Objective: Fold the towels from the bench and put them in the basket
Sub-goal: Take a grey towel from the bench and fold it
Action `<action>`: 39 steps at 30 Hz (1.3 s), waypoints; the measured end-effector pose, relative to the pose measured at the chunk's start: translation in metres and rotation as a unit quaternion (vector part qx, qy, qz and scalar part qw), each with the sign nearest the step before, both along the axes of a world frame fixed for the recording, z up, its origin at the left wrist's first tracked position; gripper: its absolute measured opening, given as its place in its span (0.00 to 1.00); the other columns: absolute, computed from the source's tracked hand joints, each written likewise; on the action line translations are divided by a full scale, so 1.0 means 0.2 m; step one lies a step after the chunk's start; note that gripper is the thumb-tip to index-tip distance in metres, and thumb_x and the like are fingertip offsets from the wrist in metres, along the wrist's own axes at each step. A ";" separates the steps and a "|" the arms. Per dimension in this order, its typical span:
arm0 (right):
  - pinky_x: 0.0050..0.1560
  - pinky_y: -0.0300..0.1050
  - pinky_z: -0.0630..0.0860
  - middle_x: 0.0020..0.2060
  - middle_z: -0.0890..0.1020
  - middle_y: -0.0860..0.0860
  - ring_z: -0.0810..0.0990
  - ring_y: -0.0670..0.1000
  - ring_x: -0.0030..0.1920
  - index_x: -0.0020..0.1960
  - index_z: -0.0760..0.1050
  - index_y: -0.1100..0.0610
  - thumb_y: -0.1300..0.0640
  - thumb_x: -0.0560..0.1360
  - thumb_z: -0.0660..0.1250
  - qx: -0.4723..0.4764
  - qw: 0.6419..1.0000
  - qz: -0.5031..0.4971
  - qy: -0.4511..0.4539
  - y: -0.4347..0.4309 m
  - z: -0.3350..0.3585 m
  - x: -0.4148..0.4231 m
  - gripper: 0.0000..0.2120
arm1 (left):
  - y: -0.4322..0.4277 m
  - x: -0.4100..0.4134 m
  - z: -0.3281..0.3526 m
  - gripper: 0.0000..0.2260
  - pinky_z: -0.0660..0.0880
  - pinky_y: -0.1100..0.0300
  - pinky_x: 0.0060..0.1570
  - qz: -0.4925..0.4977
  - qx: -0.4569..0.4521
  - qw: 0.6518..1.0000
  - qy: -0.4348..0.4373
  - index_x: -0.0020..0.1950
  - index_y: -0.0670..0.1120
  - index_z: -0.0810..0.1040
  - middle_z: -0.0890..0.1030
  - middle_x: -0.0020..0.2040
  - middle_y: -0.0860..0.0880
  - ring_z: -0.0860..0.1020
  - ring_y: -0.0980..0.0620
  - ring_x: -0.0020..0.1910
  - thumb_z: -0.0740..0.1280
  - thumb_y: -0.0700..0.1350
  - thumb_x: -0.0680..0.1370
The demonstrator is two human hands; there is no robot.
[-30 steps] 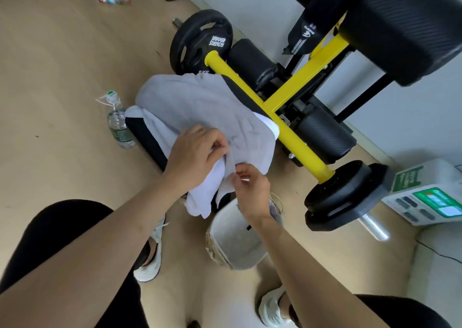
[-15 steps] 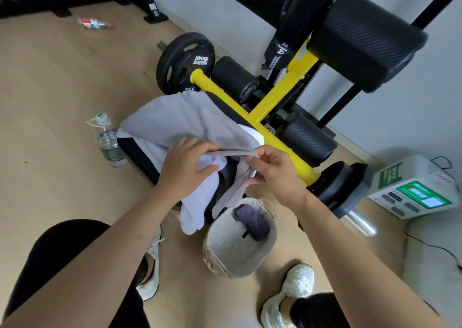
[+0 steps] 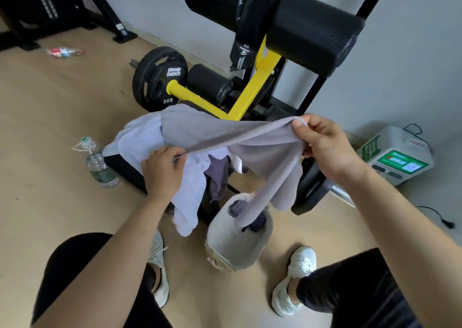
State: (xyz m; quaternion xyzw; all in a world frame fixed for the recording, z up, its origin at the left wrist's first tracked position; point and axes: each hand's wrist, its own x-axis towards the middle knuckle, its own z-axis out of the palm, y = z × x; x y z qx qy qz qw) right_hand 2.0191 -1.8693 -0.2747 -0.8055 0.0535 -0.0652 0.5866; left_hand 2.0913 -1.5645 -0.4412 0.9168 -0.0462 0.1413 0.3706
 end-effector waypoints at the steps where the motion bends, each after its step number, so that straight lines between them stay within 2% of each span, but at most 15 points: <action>1: 0.31 0.44 0.64 0.34 0.70 0.56 0.65 0.53 0.32 0.45 0.77 0.60 0.52 0.82 0.65 -0.008 1.000 -0.009 -0.002 -0.01 -0.01 -0.02 0.12 | -0.01 0.00 0.02 0.03 0.78 0.42 0.47 -0.015 -0.014 1.000 -0.001 0.51 0.46 0.84 0.85 0.43 0.47 0.81 0.41 0.45 0.71 0.43 0.79; 4: 0.29 0.39 0.62 0.31 0.69 0.52 0.64 0.48 0.31 0.44 0.76 0.62 0.53 0.82 0.64 -0.014 1.000 -0.021 0.003 -0.02 -0.02 -0.09 0.13 | -0.06 -0.08 0.13 0.03 0.80 0.54 0.50 -0.083 -0.119 0.988 0.044 0.52 0.49 0.84 0.86 0.45 0.56 0.82 0.55 0.46 0.72 0.44 0.79; 6: 0.31 0.37 0.64 0.30 0.72 0.48 0.67 0.46 0.31 0.41 0.76 0.57 0.54 0.82 0.65 -0.036 0.999 -0.012 0.001 -0.04 -0.03 -0.14 0.12 | -0.11 -0.18 0.23 0.07 0.76 0.68 0.48 -0.122 -0.191 0.972 0.064 0.49 0.54 0.83 0.85 0.43 0.63 0.81 0.64 0.45 0.73 0.41 0.78; 7: 0.32 0.36 0.66 0.31 0.74 0.45 0.69 0.45 0.32 0.41 0.77 0.55 0.55 0.82 0.65 -0.055 0.998 -0.004 -0.005 -0.04 -0.02 -0.16 0.11 | -0.13 -0.23 0.29 0.09 0.75 0.70 0.47 -0.137 -0.212 0.965 0.063 0.49 0.55 0.83 0.85 0.43 0.64 0.81 0.65 0.45 0.74 0.40 0.78; 11: 0.40 0.33 0.72 0.37 0.82 0.43 0.77 0.42 0.38 0.47 0.81 0.55 0.60 0.81 0.67 -0.105 0.994 0.028 -0.027 -0.04 0.00 -0.29 0.06 | -0.23 -0.36 0.51 0.09 0.79 0.66 0.49 -0.191 -0.267 0.943 0.056 0.49 0.52 0.85 0.87 0.43 0.59 0.84 0.60 0.44 0.75 0.38 0.76; 15: 0.46 0.46 0.76 0.43 0.84 0.55 0.79 0.49 0.43 0.48 0.82 0.58 0.59 0.80 0.67 -0.092 0.993 0.073 -0.027 -0.03 0.02 -0.41 0.06 | -0.33 -0.52 0.68 0.10 0.82 0.53 0.49 -0.248 -0.299 0.919 0.070 0.48 0.54 0.85 0.87 0.40 0.51 0.86 0.46 0.43 0.75 0.38 0.76; 17: 0.43 0.44 0.75 0.41 0.83 0.53 0.78 0.47 0.41 0.48 0.82 0.58 0.59 0.80 0.67 -0.091 0.991 0.101 -0.023 -0.01 0.01 -0.47 0.06 | -0.37 -0.60 0.70 0.09 0.82 0.51 0.48 -0.271 -0.293 0.911 0.104 0.52 0.52 0.86 0.87 0.41 0.48 0.85 0.46 0.43 0.76 0.39 0.75; 20: 0.37 0.34 0.70 0.33 0.80 0.43 0.74 0.40 0.34 0.47 0.82 0.61 0.59 0.80 0.68 -0.074 0.987 0.140 -0.008 0.03 -0.03 -0.57 0.07 | -0.43 -0.72 0.66 0.14 0.81 0.53 0.49 -0.302 -0.266 0.898 0.177 0.61 0.49 0.85 0.85 0.41 0.46 0.84 0.49 0.43 0.75 0.39 0.76; 23: 0.38 0.33 0.69 0.33 0.80 0.40 0.74 0.40 0.35 0.47 0.82 0.62 0.59 0.79 0.69 -0.080 0.982 0.169 0.019 0.06 -0.12 -0.66 0.07 | -0.44 -0.80 0.58 0.07 0.78 0.59 0.47 -0.312 -0.211 0.907 0.191 0.56 0.49 0.87 0.86 0.42 0.50 0.83 0.54 0.43 0.73 0.41 0.78; 27: 0.39 0.38 0.72 0.35 0.80 0.42 0.76 0.42 0.35 0.45 0.81 0.57 0.61 0.74 0.75 -0.119 0.981 0.146 0.051 0.07 -0.30 -0.76 0.03 | -0.38 -0.87 0.46 0.05 0.76 0.64 0.49 -0.305 -0.175 0.911 0.214 0.47 0.45 0.86 0.86 0.43 0.54 0.82 0.60 0.44 0.71 0.40 0.80; 31: 0.40 0.45 0.76 0.35 0.81 0.46 0.77 0.47 0.36 0.41 0.78 0.55 0.64 0.68 0.71 -0.177 0.979 0.080 0.067 0.07 -0.50 -0.84 0.06 | -0.33 -0.96 0.37 0.06 0.75 0.66 0.48 -0.283 -0.201 0.895 0.280 0.47 0.44 0.85 0.85 0.44 0.46 0.79 0.59 0.42 0.68 0.41 0.82; 33: 0.41 0.47 0.77 0.35 0.82 0.48 0.77 0.51 0.37 0.42 0.78 0.52 0.63 0.66 0.68 -0.218 0.971 0.054 0.078 0.06 -0.59 -0.86 0.07 | -0.30 -0.97 0.32 0.07 0.74 0.64 0.47 -0.256 -0.230 0.887 0.307 0.47 0.44 0.85 0.83 0.42 0.42 0.78 0.57 0.42 0.68 0.42 0.82; 35: 0.42 0.46 0.75 0.37 0.82 0.47 0.77 0.52 0.39 0.43 0.79 0.51 0.62 0.66 0.68 -0.252 0.963 0.038 0.092 0.04 -0.63 -0.86 0.08 | -0.26 -0.96 0.28 0.09 0.73 0.60 0.47 -0.235 -0.258 0.879 0.325 0.46 0.46 0.85 0.81 0.39 0.49 0.77 0.56 0.42 0.67 0.43 0.83; 37: 0.43 0.46 0.76 0.38 0.83 0.47 0.78 0.52 0.40 0.44 0.81 0.51 0.63 0.67 0.68 -0.264 0.959 0.027 0.102 0.02 -0.65 -0.84 0.09 | -0.23 -0.94 0.26 0.10 0.74 0.57 0.47 -0.213 -0.287 0.872 0.334 0.45 0.49 0.85 0.83 0.40 0.51 0.78 0.54 0.43 0.66 0.44 0.83; 39: 0.44 0.47 0.78 0.39 0.84 0.48 0.79 0.52 0.41 0.44 0.82 0.51 0.64 0.68 0.68 -0.262 0.960 0.019 0.102 0.00 -0.66 -0.84 0.10 | -0.19 -0.92 0.24 0.09 0.76 0.53 0.50 -0.182 -0.323 0.866 0.336 0.47 0.48 0.86 0.84 0.44 0.47 0.80 0.51 0.46 0.67 0.45 0.82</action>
